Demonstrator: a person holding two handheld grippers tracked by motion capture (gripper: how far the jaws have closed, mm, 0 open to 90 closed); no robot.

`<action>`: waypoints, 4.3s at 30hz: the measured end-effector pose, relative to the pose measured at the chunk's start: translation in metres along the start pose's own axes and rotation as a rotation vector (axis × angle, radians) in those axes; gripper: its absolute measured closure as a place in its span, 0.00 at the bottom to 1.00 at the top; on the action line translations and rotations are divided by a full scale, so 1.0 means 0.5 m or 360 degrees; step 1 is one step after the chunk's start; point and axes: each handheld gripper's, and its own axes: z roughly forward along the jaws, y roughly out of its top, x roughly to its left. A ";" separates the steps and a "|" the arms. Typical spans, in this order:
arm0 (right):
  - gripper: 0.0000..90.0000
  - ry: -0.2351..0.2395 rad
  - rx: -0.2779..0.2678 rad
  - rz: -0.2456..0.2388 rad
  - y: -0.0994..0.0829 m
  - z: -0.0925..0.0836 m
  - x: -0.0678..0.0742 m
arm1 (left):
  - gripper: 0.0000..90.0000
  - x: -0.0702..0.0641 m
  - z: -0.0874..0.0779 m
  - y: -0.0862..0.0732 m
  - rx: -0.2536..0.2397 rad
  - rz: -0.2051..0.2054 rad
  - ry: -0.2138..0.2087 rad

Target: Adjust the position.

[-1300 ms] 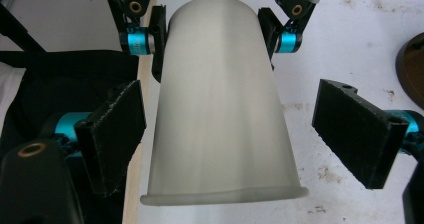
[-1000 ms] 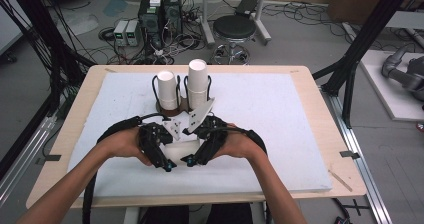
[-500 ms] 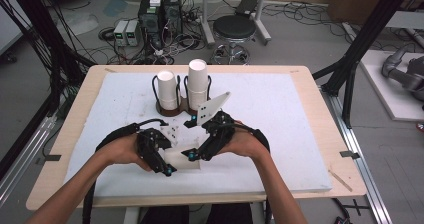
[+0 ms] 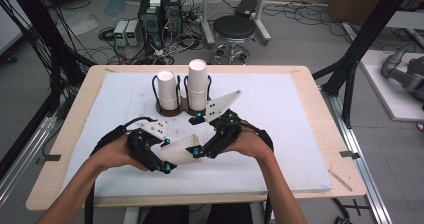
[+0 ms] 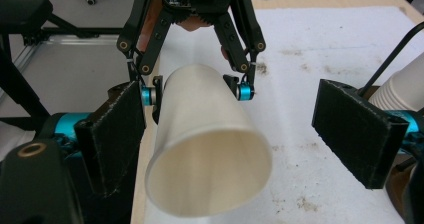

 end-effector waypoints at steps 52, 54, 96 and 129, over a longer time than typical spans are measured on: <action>0.17 0.0090 -0.0120 0.0137 -0.060 0.048 0.006 | 0.40 0.000 -0.021 -0.050 -0.0729 -0.0040 -0.0070; 0.17 0.0091 -0.0126 0.0137 -0.059 0.051 0.007 | 0.40 0.001 -0.019 -0.052 -0.0746 -0.0036 -0.0067; 0.34 0.0261 -0.0486 0.0184 -0.059 0.062 0.008 | 0.40 -0.003 0.026 -0.063 -0.0924 0.0010 -0.0134; 0.35 0.0178 -0.0464 0.0174 -0.061 0.042 0.008 | 0.07 -0.022 0.023 -0.072 -0.0774 -0.0062 0.0143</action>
